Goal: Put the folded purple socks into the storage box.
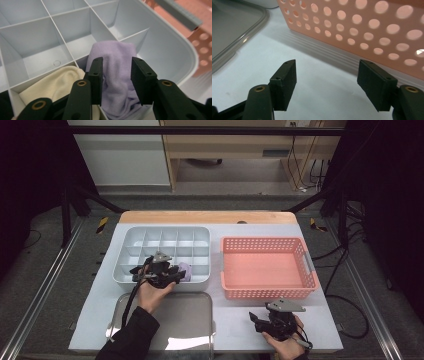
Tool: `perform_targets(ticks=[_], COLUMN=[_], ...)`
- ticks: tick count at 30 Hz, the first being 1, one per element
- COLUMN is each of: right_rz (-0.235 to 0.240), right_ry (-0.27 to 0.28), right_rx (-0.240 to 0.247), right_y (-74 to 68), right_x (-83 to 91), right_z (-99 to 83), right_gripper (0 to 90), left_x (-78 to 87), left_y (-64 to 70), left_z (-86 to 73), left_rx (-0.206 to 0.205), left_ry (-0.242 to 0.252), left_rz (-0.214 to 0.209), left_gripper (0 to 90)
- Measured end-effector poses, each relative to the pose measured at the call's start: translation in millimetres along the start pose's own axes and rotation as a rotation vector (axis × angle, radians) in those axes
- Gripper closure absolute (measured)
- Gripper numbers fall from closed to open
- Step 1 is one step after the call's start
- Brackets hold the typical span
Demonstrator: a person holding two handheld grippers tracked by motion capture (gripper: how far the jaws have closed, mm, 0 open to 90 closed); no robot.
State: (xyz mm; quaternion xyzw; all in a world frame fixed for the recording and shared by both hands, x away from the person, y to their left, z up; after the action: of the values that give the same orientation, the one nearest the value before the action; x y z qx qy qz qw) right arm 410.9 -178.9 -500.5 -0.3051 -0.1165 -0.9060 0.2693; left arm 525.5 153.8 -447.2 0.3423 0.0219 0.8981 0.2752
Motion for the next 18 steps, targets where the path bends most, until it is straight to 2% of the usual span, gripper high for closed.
perform_targets(ticks=[3, 7, 11, 15, 18], right_rz=[0.009, 0.012, 0.025, 0.040, 0.045], right_ry=[0.005, 0.022, 0.029, 0.050, 0.062], right_rx=[-0.005, 0.008, 0.003, 0.006, 0.006], right_y=[-1.4, -4.8, -9.7, -14.1, -17.7], right_x=[0.8, 2.2, 2.3, 2.3, 3.0], right_z=[1.6, 5.7, 10.2, 17.3, 23.6], right_gripper=[34.0, 34.2, 33.8, 31.8, 30.6], left_x=[16.5, 38.4, 54.1, 70.6, 83.1], left_y=[-0.3, -7.0, -16.2, -25.5, -28.8], left_z=[1.5, -0.7, -8.3, -16.3, -19.5], left_rx=[0.015, 0.027, 0.029, 0.040, 0.009], left_ry=[0.070, 0.138, 0.166, 0.199, 0.254], left_rz=[-0.042, -0.071, -0.077, -0.073, -0.072], left_gripper=[54.2, 47.1, 40.1, 38.6, 40.1])
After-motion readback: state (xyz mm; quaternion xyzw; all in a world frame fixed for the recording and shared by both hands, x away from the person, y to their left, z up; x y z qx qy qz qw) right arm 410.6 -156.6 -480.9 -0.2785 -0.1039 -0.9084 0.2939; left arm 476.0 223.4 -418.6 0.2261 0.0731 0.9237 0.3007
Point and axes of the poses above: each handheld gripper's, and its own axes: x roughly backward along the jaws, z roughly out of its top, y roughly to its right, the point moved 4 cm from there along -x, roughly forward along the jaws, and after that the axes turned 8 degrees about x, right-handed, at the moved point
